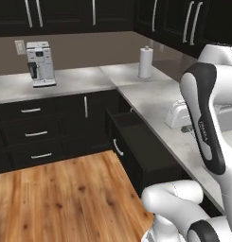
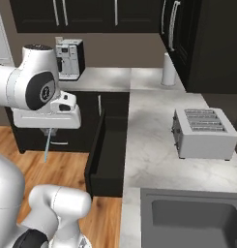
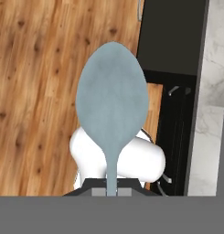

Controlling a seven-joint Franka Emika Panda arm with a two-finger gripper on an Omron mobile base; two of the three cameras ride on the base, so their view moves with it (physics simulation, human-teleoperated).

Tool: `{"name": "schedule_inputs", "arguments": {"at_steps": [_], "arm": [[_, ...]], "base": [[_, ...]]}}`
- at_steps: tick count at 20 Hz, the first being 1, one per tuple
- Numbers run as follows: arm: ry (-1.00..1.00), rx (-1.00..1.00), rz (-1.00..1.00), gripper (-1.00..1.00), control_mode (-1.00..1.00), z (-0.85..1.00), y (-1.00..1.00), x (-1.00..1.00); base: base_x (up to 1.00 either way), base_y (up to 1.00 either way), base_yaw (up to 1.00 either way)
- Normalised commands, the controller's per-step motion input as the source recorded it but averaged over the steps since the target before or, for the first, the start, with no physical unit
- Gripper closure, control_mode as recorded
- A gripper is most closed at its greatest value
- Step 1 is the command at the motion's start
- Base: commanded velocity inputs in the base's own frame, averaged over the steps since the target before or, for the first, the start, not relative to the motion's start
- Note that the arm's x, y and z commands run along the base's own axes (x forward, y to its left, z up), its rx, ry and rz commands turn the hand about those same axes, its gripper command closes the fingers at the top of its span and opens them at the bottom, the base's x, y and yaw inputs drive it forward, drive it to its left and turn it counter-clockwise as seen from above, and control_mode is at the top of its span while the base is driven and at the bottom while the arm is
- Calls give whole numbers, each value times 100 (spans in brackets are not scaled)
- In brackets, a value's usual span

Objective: Pick up the metallic utensils from the counter and place them in the open drawer. Make sure not to pick up any wooden utensils.

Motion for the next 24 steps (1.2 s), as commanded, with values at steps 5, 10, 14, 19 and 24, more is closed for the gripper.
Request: {"name": "schedule_inputs", "arguments": {"at_steps": [5,10,14,19,24], "arm": [[23,0,0,100,-100,0,0,37],[33,0,0,100,-100,-8,-2,87],[24,0,0,100,-100,-6,-11,49],[6,0,0,100,-100,-50,-2,73],[0,-1,0,100,-100,-95,0,34]], "base": [[8,0,0],[0,0,0],[0,0,0],[0,0,0],[0,0,0]]}}
